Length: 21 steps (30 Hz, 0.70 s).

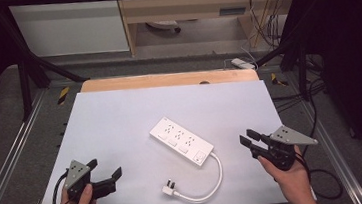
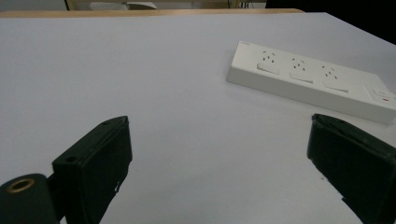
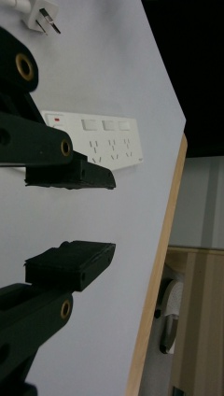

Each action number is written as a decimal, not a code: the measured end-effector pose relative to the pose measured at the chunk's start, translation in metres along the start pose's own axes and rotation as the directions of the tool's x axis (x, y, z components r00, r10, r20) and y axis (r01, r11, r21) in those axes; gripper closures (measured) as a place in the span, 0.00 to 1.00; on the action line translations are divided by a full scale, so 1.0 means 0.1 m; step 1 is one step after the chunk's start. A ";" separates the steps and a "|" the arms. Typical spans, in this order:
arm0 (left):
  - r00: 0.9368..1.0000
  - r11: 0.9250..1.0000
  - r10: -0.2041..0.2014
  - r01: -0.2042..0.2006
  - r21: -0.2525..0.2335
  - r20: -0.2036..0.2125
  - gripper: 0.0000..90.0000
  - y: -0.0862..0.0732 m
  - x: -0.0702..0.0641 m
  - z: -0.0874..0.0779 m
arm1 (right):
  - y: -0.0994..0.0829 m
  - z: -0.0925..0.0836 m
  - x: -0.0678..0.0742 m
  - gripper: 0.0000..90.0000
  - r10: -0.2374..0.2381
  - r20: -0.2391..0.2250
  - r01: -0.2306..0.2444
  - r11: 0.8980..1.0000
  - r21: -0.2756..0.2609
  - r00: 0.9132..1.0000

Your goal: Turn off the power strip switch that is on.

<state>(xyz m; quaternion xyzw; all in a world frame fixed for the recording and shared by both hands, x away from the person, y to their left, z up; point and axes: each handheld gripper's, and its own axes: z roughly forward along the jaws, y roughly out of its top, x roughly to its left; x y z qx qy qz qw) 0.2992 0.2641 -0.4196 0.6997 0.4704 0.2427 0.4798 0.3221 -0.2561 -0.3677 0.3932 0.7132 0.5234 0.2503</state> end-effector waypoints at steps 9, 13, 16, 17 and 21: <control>1.000 1.000 0.001 -0.001 0.001 0.000 0.07 0.00 0.00 0.00 | 0.14 0.05 0.07 0.79 -0.017 -0.041 0.016 1.000 -0.019 0.999; 1.000 1.000 0.002 -0.002 0.002 -0.001 0.08 0.00 0.00 0.00 | 0.19 0.09 0.09 0.84 -0.019 -0.060 0.018 1.000 -0.022 0.998; 1.000 1.000 0.002 -0.002 0.003 -0.001 0.08 0.00 0.00 0.01 | 0.22 0.12 0.11 0.88 -0.028 -0.070 0.027 0.999 -0.022 0.997; 1.000 1.000 0.002 -0.002 0.003 -0.001 0.08 0.00 0.00 0.01 | 0.22 0.12 0.11 0.88 -0.028 -0.070 0.027 0.999 -0.022 0.997; 1.000 1.000 0.004 -0.004 0.006 -0.002 0.08 0.00 0.00 0.01 | 0.28 0.16 0.13 0.94 -0.032 -0.082 0.030 0.999 -0.027 0.996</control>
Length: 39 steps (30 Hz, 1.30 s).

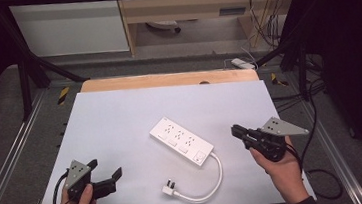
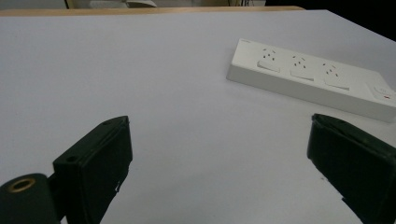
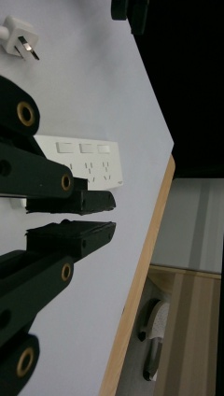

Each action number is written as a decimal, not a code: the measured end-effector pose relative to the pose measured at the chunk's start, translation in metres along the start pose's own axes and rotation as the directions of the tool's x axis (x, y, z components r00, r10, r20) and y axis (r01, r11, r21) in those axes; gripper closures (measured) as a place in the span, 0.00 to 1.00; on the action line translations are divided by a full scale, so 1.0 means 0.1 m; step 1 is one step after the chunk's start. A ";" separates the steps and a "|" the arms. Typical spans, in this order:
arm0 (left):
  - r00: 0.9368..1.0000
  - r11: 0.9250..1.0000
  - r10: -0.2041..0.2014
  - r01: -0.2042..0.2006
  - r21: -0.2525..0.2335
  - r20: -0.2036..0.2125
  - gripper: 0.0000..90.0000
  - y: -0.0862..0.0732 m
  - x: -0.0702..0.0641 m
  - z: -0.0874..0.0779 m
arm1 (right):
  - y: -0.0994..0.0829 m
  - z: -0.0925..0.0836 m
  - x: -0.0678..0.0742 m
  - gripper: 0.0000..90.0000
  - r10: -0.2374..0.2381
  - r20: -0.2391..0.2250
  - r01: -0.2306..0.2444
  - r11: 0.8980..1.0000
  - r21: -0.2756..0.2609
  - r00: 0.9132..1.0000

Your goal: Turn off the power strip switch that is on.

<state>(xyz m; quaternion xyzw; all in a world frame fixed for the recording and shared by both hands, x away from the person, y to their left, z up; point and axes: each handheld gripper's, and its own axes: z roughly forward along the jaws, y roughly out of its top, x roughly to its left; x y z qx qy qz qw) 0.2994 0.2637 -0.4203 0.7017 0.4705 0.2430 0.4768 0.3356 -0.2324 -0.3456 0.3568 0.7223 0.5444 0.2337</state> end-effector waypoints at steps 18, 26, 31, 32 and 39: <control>1.000 1.000 0.000 -0.001 0.009 0.005 0.08 0.00 0.01 0.01 | 0.27 0.30 0.08 1.00 -0.006 -0.039 0.006 1.000 -0.004 0.999; 1.000 1.000 -0.002 0.002 0.013 0.011 0.08 0.00 0.01 0.02 | 0.40 0.50 0.18 1.00 -0.039 -0.053 0.040 0.999 0.010 0.998; 1.000 1.000 0.004 -0.004 0.018 0.010 0.08 0.00 0.01 0.03 | 0.46 0.67 0.23 1.00 -0.065 -0.070 0.066 0.998 0.020 0.995; 1.000 1.000 0.004 -0.004 0.021 0.008 0.08 0.00 0.01 0.03 | 0.46 0.70 0.24 1.00 -0.062 -0.074 0.064 0.998 0.021 0.995; 1.000 1.000 0.005 -0.005 0.016 0.012 0.08 0.01 0.01 0.04 | 0.52 0.89 0.30 1.00 -0.053 -0.095 0.057 0.998 0.039 0.994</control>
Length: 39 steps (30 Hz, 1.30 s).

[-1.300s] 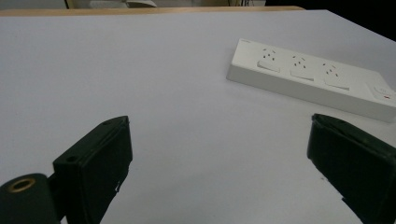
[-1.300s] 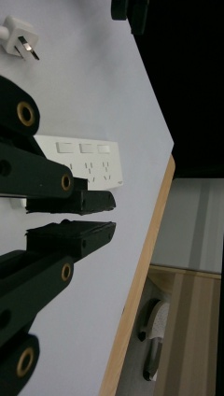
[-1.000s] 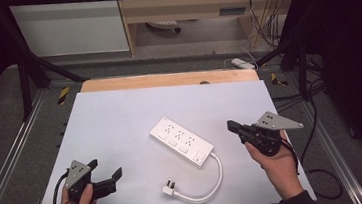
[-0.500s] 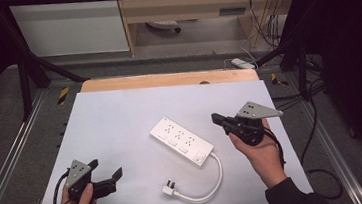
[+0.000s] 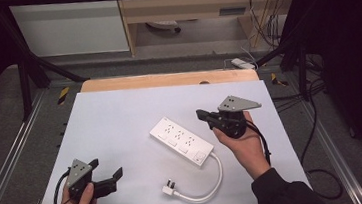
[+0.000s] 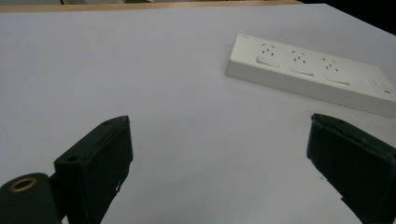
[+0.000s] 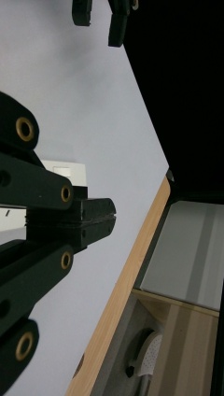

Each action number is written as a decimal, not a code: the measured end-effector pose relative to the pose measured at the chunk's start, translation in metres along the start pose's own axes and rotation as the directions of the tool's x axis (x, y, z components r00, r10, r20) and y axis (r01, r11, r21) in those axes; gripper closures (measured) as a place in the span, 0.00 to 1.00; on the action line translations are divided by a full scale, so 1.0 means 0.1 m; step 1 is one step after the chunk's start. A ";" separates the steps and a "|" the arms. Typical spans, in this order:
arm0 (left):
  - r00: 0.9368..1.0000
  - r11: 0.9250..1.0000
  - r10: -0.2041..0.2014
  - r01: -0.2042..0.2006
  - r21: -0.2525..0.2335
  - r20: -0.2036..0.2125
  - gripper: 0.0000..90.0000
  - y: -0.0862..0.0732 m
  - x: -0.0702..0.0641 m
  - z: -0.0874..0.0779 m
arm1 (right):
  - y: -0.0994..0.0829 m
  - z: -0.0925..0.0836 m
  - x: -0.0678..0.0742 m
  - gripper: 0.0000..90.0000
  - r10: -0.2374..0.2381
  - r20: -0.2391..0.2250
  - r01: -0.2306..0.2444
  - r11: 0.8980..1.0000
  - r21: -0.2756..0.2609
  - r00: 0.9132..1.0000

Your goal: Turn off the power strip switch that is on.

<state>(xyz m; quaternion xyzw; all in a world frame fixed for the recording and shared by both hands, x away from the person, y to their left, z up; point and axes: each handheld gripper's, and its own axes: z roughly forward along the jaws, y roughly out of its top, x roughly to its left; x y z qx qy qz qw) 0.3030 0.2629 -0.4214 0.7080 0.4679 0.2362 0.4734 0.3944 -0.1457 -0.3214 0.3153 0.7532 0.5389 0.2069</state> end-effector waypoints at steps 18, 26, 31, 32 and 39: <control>1.000 1.000 0.009 -0.009 0.011 0.012 0.08 0.01 -0.01 0.02 | 0.07 0.48 0.07 1.00 -0.012 -0.038 0.014 0.999 0.044 0.999; 1.000 1.000 0.009 -0.009 0.010 0.008 0.08 0.01 -0.01 0.02 | 0.05 0.62 0.10 1.00 -0.021 -0.042 0.024 0.997 0.071 0.999; 1.000 1.000 0.009 -0.009 0.011 0.009 0.08 0.01 -0.01 0.02 | 0.05 0.71 0.11 1.00 -0.024 -0.046 0.028 0.996 0.088 0.999; 1.000 1.000 0.009 -0.009 0.011 0.009 0.08 0.01 -0.01 0.02 | 0.05 0.74 0.12 1.00 -0.029 -0.048 0.033 0.995 0.095 0.998; 1.000 1.000 0.008 -0.008 0.010 0.007 0.08 0.01 -0.01 0.03 | 0.02 0.82 0.12 1.00 -0.020 -0.052 0.026 0.993 0.112 0.998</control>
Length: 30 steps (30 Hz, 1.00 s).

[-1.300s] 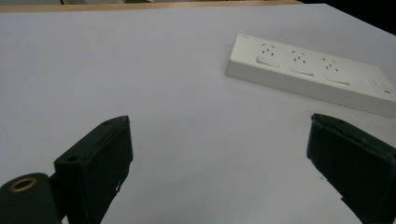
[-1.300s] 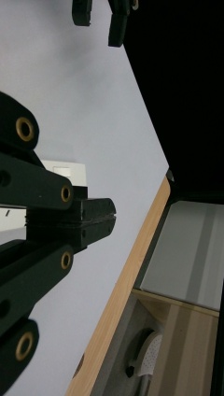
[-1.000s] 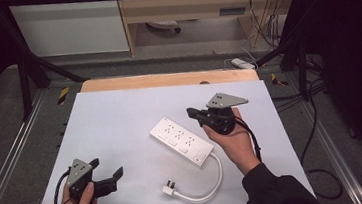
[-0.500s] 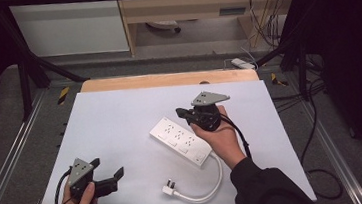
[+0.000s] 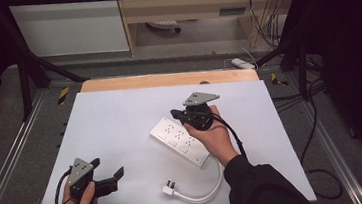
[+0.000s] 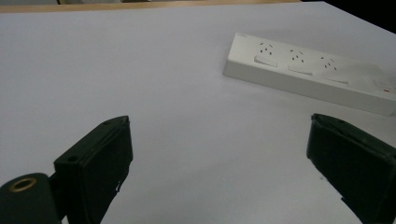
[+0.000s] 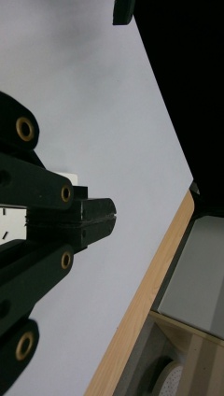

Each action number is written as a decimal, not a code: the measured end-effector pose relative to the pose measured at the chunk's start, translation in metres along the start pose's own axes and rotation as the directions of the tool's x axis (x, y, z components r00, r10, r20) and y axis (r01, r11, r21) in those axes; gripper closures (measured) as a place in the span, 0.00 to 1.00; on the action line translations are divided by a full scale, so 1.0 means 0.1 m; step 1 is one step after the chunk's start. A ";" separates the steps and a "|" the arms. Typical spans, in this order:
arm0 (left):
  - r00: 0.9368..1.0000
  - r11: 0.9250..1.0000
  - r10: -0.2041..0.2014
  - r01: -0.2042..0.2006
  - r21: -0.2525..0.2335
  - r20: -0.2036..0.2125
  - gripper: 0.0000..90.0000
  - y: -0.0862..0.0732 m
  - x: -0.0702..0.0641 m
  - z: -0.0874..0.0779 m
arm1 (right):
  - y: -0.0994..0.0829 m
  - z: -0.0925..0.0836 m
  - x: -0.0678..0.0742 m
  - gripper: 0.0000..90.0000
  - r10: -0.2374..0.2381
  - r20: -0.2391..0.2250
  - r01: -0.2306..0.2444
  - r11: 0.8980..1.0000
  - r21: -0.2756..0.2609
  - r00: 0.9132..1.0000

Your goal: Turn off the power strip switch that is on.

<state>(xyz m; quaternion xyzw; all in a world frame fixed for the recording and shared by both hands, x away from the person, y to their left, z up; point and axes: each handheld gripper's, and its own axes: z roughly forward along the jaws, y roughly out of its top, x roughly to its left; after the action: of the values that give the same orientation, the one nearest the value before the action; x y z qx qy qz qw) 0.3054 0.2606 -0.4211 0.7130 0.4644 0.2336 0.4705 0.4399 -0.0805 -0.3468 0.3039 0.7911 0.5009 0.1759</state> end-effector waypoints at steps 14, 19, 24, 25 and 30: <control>1.000 1.000 0.001 -0.001 0.000 0.001 0.08 0.00 0.00 0.00 | -0.03 0.18 0.02 1.00 -0.003 -0.002 0.003 0.999 0.042 1.000; 1.000 1.000 0.002 -0.002 0.002 0.003 0.08 0.00 0.00 0.00 | -0.04 0.25 0.04 1.00 -0.005 -0.007 0.005 0.998 0.057 1.000; 1.000 1.000 0.002 -0.002 0.000 0.003 0.08 0.00 0.00 0.00 | -0.03 0.29 0.05 1.00 -0.006 -0.010 0.006 0.998 0.064 1.000; 1.000 1.000 0.002 -0.002 0.002 0.003 0.08 0.00 0.00 0.00 | -0.03 0.30 0.06 1.00 -0.007 -0.012 0.008 0.998 0.067 1.000; 1.000 1.000 0.003 -0.003 0.002 0.004 0.08 0.01 0.00 0.01 | -0.04 0.34 0.07 1.00 -0.007 -0.012 0.007 0.997 0.078 1.000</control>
<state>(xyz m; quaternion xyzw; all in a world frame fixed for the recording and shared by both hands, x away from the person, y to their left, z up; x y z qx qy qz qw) 0.3059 0.2601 -0.4209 0.7145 0.4628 0.2324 0.4705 0.4534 -0.0538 -0.3654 0.3048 0.8121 0.4708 0.1610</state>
